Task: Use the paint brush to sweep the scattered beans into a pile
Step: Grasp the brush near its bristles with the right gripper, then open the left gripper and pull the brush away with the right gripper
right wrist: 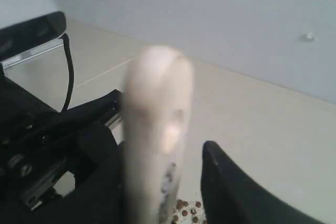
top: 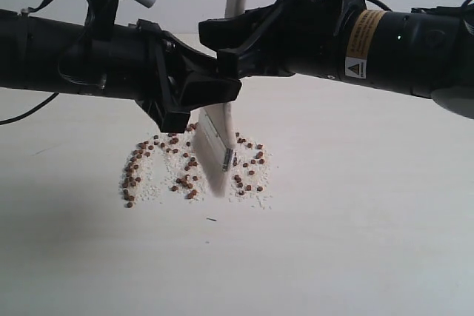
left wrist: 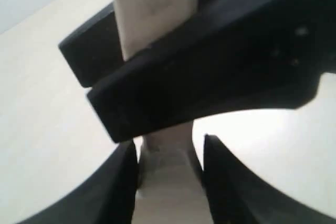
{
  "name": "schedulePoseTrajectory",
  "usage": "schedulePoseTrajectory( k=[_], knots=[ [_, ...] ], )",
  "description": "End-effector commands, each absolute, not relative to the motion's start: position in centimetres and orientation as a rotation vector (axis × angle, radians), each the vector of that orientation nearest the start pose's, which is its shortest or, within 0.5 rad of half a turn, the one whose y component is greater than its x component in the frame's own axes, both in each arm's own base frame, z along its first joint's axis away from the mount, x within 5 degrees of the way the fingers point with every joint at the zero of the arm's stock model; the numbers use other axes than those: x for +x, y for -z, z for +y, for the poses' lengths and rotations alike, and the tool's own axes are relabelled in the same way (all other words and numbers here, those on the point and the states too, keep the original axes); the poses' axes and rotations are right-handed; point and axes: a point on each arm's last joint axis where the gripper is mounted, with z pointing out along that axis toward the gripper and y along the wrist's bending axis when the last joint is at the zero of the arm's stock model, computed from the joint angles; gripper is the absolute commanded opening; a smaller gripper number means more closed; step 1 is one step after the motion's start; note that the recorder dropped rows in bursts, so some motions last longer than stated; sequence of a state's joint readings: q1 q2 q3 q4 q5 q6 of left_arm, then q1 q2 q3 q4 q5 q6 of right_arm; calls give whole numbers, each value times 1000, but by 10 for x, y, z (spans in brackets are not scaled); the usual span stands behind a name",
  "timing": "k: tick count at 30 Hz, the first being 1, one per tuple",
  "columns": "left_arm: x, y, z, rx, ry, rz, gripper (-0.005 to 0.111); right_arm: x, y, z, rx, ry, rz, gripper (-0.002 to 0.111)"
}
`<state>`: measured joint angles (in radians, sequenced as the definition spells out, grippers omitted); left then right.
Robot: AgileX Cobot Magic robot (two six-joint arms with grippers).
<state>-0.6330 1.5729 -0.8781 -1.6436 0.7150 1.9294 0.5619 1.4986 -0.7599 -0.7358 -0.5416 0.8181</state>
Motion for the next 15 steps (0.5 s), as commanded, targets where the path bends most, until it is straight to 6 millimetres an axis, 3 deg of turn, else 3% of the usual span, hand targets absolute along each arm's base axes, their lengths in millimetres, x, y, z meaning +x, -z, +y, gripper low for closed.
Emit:
schedulePoseTrajectory(
  k=[1,3,15],
  knots=[
    [219,-249,-238,1278,995,1657,0,250,-254,195,-638,-815,1750,12],
    [219,-249,-238,1278,995,1657,0,250,-254,195,-646,-808,1745,1],
    [220,-250,-238,1268,993,1644,0,252,-248,191,-662,-723,1799,0]
  ],
)
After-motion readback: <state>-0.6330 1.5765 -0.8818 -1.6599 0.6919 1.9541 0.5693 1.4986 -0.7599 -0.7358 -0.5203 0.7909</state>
